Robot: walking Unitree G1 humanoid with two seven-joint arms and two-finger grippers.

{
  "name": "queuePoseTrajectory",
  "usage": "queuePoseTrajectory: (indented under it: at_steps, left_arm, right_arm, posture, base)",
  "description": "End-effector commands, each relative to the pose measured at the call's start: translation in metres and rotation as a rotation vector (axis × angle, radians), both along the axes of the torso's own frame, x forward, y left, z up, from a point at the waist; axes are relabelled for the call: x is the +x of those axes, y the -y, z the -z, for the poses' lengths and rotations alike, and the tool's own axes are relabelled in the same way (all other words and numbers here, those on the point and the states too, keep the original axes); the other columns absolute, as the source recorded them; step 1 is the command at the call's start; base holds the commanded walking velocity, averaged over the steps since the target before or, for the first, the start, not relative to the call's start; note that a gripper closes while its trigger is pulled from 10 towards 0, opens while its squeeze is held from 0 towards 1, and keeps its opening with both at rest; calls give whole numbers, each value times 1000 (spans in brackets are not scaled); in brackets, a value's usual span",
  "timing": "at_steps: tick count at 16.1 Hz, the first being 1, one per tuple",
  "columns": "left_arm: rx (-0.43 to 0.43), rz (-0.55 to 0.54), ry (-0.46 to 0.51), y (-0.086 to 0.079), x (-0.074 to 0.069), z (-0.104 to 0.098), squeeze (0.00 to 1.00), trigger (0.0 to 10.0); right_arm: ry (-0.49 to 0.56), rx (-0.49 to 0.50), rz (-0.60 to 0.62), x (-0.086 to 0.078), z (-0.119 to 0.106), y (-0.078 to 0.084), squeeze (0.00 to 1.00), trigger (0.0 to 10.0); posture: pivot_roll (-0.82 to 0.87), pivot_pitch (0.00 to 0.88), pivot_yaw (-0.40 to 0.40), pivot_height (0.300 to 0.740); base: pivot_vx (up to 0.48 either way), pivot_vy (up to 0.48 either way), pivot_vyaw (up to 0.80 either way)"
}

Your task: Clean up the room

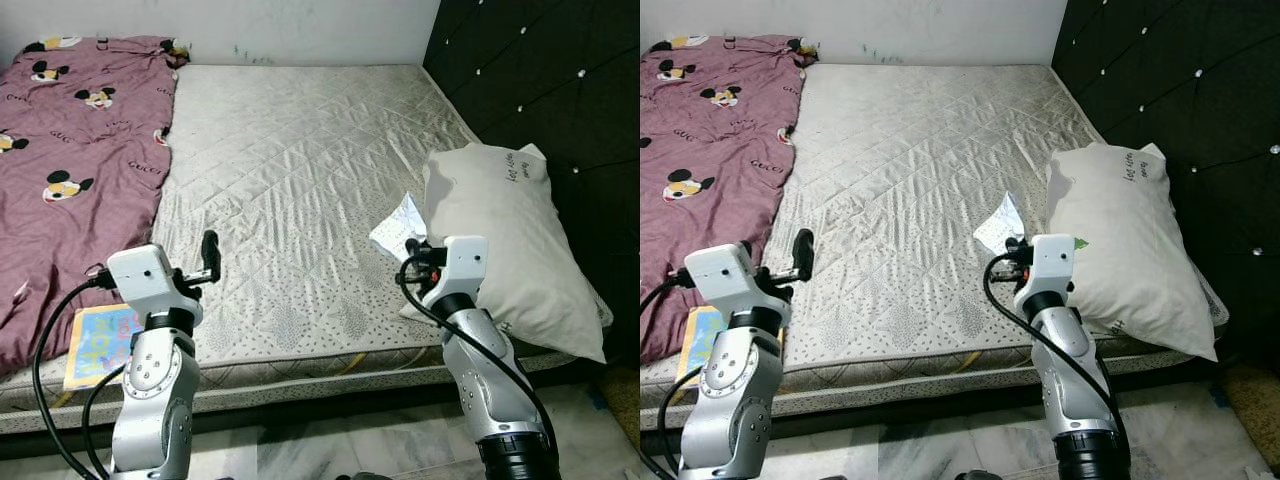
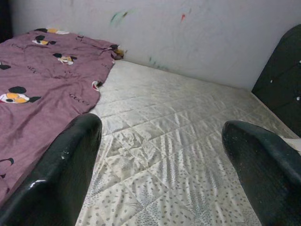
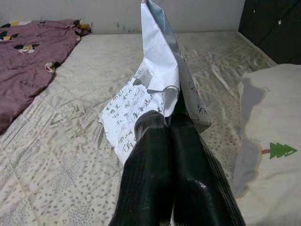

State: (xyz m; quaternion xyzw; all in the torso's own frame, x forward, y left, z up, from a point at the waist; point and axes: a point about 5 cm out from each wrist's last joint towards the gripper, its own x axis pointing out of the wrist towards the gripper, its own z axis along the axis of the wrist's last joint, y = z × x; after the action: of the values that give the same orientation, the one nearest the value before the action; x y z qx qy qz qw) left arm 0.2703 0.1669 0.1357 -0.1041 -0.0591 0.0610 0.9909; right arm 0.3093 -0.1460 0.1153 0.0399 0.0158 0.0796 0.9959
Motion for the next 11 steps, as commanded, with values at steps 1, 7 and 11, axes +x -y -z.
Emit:
queuePoseTrajectory:
  at_steps: [1, 7, 11]
  left_arm:
    - [7, -3, -22, 0, 0, 4, 0, 10000]
    - [5, -9, -29, 0, -1, 5, 0, 10000]
    - [27, 4, -5, 0, 0, 2, 0, 10000]
  right_arm:
    - [-1, 1, 0, 0, 1, 1, 0, 10000]
    - [-8, -9, -1, -1, 3, 1, 0, 10000]
    - [-10, -15, -2, 1, 4, 0, 0, 10000]
  posture:
    - [-32, 101, -55, 740]
    - [-35, 104, -58, 740]
    - [-35, 105, -60, 740]
  base:
    - [0, 480, 0]
    - [0, 480, 0]
    - [0, 360, 0]
